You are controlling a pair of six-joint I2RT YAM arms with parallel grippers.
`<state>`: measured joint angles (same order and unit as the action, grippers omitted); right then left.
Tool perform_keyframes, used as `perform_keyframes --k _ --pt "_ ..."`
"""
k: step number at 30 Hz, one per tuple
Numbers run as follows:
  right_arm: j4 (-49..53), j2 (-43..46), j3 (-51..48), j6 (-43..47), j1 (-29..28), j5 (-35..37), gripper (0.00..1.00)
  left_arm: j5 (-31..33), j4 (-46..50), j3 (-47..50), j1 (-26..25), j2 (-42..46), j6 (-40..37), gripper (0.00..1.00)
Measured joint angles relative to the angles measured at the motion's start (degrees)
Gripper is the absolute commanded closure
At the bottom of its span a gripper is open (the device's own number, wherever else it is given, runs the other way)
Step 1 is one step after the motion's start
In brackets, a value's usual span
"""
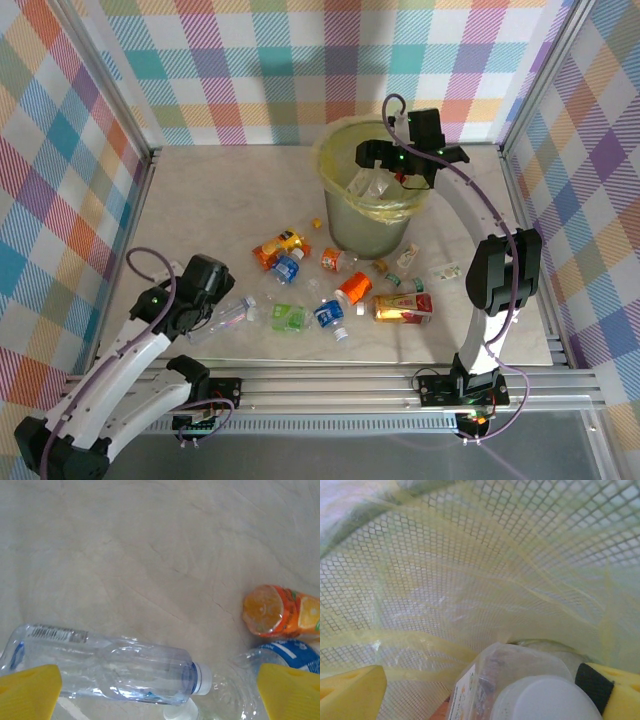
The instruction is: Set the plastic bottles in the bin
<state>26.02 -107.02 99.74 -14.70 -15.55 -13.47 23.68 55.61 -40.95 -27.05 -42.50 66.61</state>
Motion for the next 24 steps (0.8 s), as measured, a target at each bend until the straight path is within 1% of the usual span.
perform_keyframes --k 8,12,17,24 --pt "0.0 0.0 0.0 0.2 0.0 0.0 0.0 -0.5 -0.2 8.2 0.0 10.9 13.2 0.0" --pt "0.6 0.0 0.2 0.3 0.0 0.0 0.0 -1.0 -0.2 11.1 0.0 12.9 17.8 0.0" --pt "2.8 0.0 2.5 1.6 0.0 0.2 0.0 -1.7 -0.3 11.7 0.0 12.6 20.4 0.0" --pt "5.3 0.0 12.0 4.7 0.0 1.1 0.0 -2.6 -1.8 13.7 0.1 12.5 22.5 0.0"
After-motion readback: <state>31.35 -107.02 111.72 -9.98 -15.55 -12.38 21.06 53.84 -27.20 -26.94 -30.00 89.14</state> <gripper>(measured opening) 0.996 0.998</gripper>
